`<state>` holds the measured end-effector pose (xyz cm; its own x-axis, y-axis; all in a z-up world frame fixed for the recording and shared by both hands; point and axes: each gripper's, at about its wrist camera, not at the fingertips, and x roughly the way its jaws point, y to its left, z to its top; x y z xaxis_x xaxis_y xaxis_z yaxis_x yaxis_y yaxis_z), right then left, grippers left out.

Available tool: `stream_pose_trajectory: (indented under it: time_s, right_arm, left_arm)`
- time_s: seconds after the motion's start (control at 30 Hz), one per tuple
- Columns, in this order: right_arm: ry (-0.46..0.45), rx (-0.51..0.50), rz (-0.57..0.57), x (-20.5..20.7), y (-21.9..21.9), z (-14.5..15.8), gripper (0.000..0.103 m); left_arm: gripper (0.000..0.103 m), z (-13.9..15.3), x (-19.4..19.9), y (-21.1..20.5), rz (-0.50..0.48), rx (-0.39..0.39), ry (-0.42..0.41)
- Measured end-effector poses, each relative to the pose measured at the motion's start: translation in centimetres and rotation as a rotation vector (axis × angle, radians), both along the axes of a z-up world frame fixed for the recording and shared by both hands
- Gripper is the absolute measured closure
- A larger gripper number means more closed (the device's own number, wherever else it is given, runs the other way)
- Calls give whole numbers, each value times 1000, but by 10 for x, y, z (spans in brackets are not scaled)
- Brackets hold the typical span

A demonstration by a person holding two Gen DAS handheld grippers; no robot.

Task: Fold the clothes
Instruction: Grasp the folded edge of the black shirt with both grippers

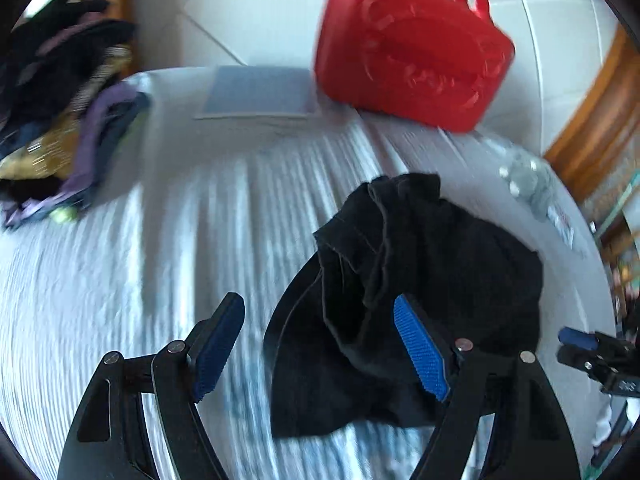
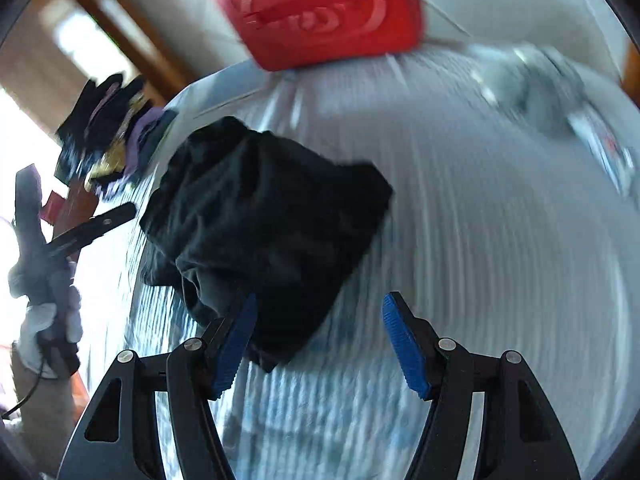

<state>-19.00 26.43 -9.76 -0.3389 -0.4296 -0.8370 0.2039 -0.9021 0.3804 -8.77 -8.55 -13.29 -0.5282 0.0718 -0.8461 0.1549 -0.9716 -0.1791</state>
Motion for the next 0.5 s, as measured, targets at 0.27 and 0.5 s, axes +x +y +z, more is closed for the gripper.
stream_pose_trajectory:
  time_s: [0.27, 0.5]
  right_arm:
    - [-5, -36, -124, 32, -36, -21, 37]
    - [44, 115, -157, 19, -56, -21, 89]
  left_arm:
    - [38, -29, -31, 12, -204, 20, -43]
    - [92, 4, -24, -15, -115, -28, 32]
